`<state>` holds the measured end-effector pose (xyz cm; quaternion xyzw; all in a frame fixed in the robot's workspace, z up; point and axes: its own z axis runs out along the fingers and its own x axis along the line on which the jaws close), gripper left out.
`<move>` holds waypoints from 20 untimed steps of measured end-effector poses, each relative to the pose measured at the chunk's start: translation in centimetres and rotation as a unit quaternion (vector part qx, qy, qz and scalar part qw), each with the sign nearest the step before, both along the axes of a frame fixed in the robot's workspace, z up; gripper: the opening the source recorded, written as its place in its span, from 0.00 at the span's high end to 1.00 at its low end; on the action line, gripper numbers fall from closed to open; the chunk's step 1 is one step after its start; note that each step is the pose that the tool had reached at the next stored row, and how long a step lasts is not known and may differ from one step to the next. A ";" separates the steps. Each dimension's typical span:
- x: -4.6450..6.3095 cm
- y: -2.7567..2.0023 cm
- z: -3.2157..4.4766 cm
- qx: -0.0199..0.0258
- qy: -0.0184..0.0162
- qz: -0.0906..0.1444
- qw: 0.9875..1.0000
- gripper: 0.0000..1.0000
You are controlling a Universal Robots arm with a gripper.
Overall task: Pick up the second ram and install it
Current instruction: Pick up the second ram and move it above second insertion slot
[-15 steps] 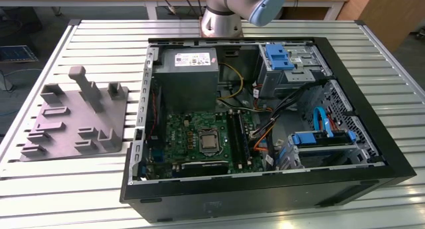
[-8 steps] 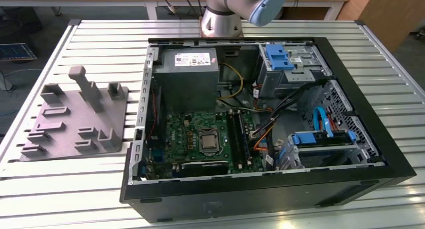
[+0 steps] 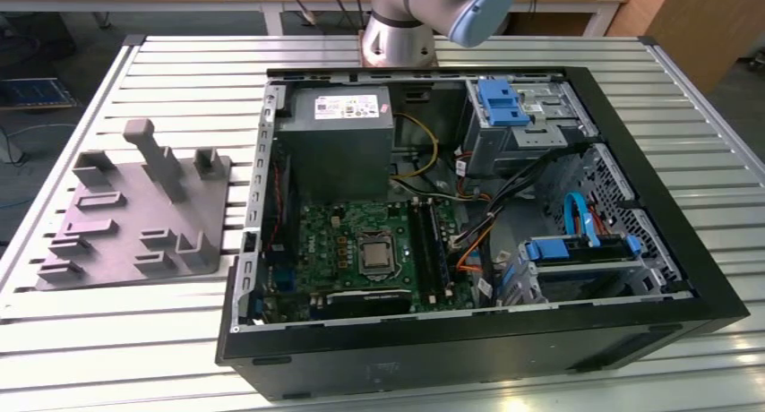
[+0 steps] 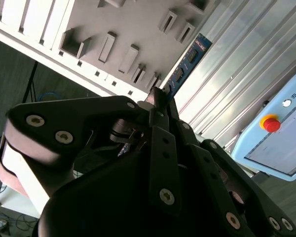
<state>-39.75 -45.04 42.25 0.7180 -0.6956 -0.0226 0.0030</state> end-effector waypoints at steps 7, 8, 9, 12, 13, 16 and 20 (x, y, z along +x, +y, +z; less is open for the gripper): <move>3.1 0.00 -0.07 0.000 0.002 0.000 1.000 0.86; 3.6 0.00 -0.08 0.000 0.003 0.000 1.000 0.86; 4.0 0.00 -0.09 0.000 0.003 0.000 1.000 0.86; 5.3 0.00 -0.10 0.000 0.004 0.000 1.000 0.86; 5.8 0.00 -0.12 0.000 0.004 0.000 1.000 0.86; 7.0 0.00 -0.13 0.000 0.005 0.000 1.000 0.86; 8.4 0.00 -0.15 0.000 0.005 0.000 1.000 0.86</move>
